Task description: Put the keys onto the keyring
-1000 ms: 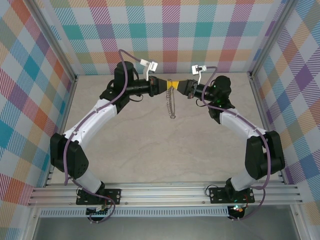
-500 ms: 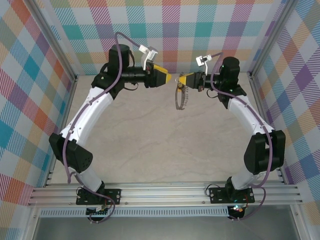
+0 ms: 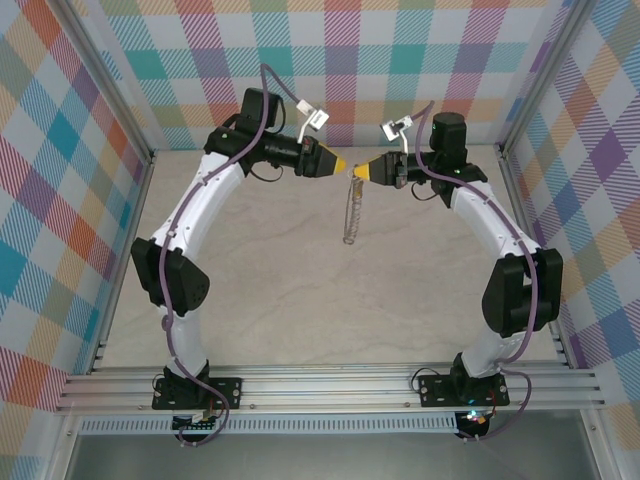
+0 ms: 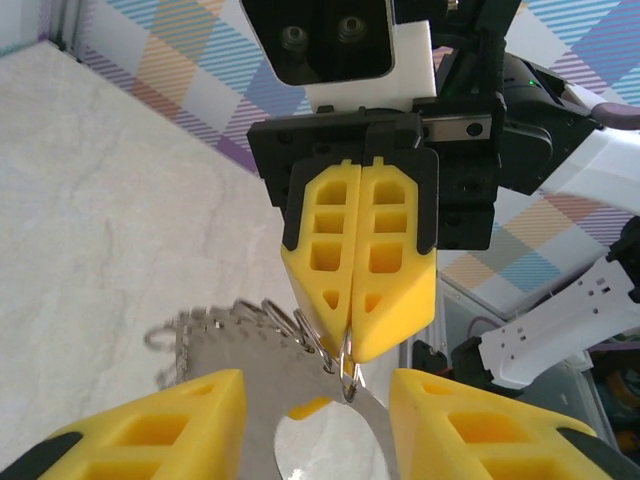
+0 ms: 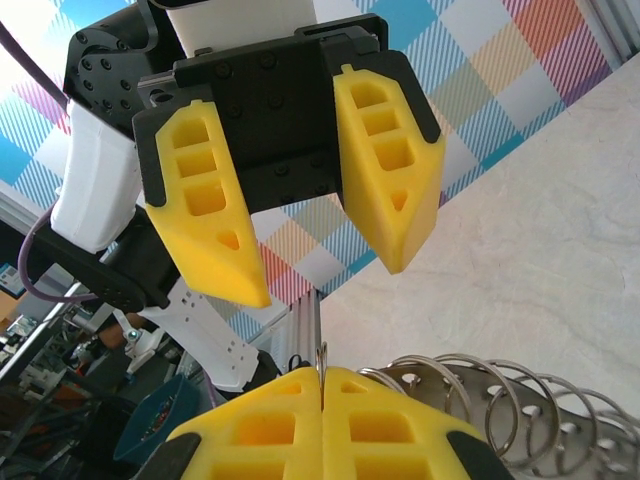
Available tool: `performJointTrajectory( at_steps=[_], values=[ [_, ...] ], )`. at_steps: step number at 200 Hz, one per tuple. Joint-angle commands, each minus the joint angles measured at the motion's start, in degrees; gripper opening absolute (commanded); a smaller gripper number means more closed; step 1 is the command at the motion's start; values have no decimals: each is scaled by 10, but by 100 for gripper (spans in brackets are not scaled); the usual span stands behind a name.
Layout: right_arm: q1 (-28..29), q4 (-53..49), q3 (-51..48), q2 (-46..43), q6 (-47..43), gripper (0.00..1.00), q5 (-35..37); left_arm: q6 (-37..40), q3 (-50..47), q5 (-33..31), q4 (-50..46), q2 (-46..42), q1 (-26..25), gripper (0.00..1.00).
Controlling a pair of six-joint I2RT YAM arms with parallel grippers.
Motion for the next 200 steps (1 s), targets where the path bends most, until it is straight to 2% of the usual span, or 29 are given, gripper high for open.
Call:
performJointTrajectory(
  at_steps=[1, 103, 200],
  values=[
    [-2, 8, 17, 3, -13, 0, -25, 10, 26, 33, -22, 8, 5, 41],
    [-2, 87, -1, 8, 46, 0, -25, -7, 26, 50, -7, 30, -1, 39],
    [1, 97, -10, 15, 51, 0, -22, -22, 26, 48, 15, 26, -6, 38]
  ],
)
